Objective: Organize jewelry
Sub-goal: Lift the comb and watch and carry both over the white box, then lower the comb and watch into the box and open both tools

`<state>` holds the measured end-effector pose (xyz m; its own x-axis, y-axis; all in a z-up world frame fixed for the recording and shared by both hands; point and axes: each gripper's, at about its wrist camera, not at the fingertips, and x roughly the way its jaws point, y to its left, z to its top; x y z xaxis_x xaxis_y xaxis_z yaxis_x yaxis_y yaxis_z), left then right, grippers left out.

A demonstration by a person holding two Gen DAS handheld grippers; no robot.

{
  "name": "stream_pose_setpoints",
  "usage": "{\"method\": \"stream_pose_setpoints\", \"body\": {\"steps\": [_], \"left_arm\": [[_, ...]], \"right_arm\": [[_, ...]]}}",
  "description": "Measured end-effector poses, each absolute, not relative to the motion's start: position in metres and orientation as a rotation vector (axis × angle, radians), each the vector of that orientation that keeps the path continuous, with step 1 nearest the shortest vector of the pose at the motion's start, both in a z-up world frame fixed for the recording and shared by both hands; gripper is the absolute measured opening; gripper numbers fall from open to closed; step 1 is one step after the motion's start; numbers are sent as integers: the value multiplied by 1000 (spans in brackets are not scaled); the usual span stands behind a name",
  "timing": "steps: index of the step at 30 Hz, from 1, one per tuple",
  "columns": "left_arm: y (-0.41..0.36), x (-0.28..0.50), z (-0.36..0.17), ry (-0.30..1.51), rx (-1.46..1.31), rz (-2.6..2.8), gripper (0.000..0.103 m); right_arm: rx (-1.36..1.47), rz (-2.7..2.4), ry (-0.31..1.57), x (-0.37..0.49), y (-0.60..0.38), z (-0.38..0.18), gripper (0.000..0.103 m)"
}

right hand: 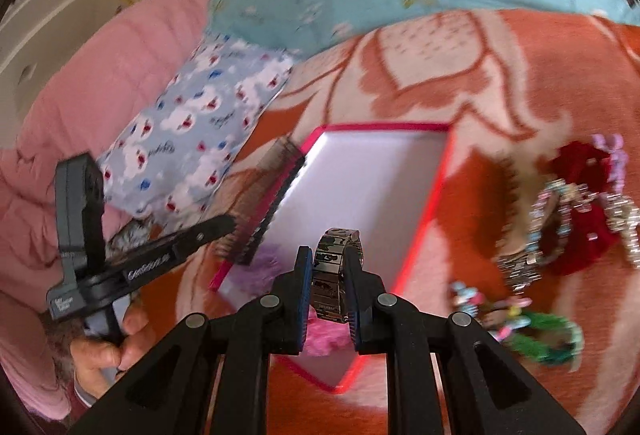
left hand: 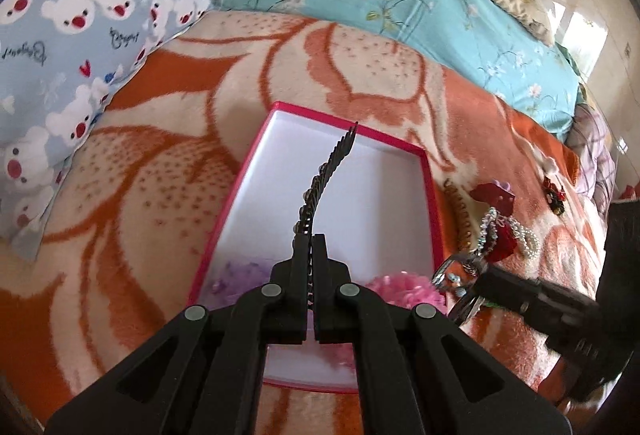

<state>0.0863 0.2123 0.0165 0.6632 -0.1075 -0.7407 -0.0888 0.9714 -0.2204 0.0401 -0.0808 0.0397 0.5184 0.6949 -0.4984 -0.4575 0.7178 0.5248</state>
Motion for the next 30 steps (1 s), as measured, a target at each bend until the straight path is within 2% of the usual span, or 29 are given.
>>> {"method": "stream_pose_setpoints", "body": {"steps": [17,20,25,30], "left_arm": [[222,118,-19,889,-244,25,0],[225,120,-26,900,-229,48,3],[235,120,-38,927,-255,72,16],[238,119,-41,934,-277,69,18]], "right_arm": [[310,688,870,74,-36,-9,15],[308,691,879,77,-33,-14,15],[304,701,883,79,-31,-17,19],[298,701,883,79,-30,-16,20]]}}
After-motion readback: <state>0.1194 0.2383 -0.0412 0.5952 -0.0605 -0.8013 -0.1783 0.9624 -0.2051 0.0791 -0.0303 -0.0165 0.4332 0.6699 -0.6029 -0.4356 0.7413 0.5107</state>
